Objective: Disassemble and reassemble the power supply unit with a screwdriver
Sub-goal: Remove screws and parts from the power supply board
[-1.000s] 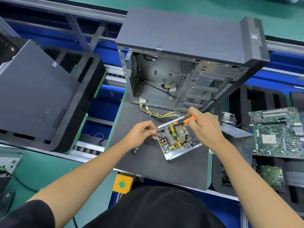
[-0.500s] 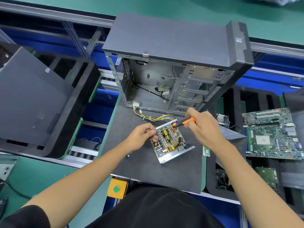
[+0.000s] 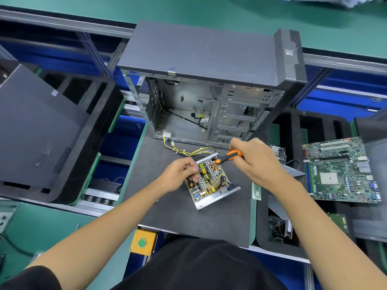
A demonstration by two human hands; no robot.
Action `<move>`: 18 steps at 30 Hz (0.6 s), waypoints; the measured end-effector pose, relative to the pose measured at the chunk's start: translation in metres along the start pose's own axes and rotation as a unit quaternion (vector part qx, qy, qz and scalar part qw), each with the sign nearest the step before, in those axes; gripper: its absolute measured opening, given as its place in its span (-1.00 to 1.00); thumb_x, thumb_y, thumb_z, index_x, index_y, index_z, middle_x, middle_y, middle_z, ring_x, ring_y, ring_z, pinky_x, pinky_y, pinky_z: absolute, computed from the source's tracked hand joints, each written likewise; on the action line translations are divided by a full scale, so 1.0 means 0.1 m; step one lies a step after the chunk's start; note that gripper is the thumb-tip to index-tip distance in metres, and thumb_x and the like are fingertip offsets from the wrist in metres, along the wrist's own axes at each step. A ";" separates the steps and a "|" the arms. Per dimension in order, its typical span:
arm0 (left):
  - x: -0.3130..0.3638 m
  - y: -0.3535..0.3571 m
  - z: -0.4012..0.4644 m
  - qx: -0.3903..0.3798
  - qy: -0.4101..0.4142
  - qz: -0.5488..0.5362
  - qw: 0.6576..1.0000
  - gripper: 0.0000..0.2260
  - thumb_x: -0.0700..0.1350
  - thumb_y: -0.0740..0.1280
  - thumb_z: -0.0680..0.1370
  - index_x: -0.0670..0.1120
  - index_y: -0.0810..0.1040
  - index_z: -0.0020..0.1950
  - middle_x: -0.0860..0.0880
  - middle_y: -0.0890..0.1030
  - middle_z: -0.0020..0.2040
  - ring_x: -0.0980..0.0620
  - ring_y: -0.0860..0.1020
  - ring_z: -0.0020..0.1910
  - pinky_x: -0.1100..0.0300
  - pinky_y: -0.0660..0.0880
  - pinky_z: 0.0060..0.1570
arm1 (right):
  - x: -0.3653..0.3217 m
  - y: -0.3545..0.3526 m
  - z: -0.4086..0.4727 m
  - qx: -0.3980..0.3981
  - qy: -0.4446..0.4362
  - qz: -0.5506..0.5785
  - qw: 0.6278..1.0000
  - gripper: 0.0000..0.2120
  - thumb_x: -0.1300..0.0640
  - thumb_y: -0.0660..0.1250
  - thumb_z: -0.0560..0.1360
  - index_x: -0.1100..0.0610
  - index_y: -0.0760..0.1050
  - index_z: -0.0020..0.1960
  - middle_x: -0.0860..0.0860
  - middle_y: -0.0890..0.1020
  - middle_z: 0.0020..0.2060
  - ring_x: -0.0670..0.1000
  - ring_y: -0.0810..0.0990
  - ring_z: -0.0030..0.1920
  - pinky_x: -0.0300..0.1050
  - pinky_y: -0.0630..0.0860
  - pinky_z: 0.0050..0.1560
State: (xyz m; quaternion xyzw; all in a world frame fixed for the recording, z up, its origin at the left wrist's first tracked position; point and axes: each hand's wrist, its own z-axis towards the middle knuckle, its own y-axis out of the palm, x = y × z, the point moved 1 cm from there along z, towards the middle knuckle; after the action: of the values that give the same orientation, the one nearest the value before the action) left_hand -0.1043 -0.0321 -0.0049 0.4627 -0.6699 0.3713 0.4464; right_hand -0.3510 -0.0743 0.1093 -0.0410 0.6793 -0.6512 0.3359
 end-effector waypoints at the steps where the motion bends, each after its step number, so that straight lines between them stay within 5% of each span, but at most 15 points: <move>1: 0.01 0.01 0.00 -0.005 0.004 0.006 1.000 -0.84 -0.33 0.26 0.65 -0.16 0.52 -0.08 -0.03 0.67 -0.26 0.00 0.65 -0.25 0.19 0.57 -0.17 | 0.00 -0.01 0.00 -0.003 0.000 0.004 1.000 -0.91 0.04 0.07 0.42 -0.06 0.32 -0.10 -0.07 0.34 -0.49 -0.13 0.35 -0.27 0.00 0.46 -0.34; 8: 0.04 0.08 0.00 -0.014 0.014 0.027 0.999 -0.89 -0.35 0.28 0.64 -0.24 0.52 -0.08 -0.03 0.65 -0.27 0.02 0.62 -0.28 0.22 0.56 -0.16 | 0.04 0.02 -0.06 -0.058 0.055 0.055 0.995 -0.77 -0.16 0.12 0.33 -0.17 0.35 -0.04 -0.10 0.48 -0.41 -0.14 0.44 -0.30 -0.09 0.40 -0.27; 12: 0.05 0.09 0.02 -0.039 0.020 0.043 0.998 -0.91 -0.36 0.29 0.63 -0.36 0.50 -0.05 -0.04 0.64 -0.28 0.00 0.60 -0.27 0.21 0.55 -0.16 | 0.07 0.04 -0.09 -0.069 0.056 0.098 0.991 -0.76 -0.11 0.10 0.35 -0.17 0.42 -0.02 -0.23 0.52 -0.29 -0.18 0.45 -0.23 -0.14 0.32 -0.35; 18: 0.08 0.15 0.03 -0.062 0.045 0.039 0.996 -0.92 -0.35 0.31 0.62 -0.25 0.52 -0.07 -0.04 0.63 -0.27 0.04 0.57 -0.28 0.25 0.52 -0.18 | 0.08 0.00 -0.10 -0.063 0.042 0.083 0.994 -0.75 -0.12 0.09 0.37 -0.16 0.41 -0.01 -0.08 0.50 -0.40 -0.11 0.47 -0.23 -0.09 0.42 -0.25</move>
State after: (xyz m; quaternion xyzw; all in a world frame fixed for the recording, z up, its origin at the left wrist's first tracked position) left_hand -0.1203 -0.0325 0.0009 0.3899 -0.6885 0.3667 0.4894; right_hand -0.3622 -0.0700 0.1058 0.0219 0.7333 -0.5780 0.3574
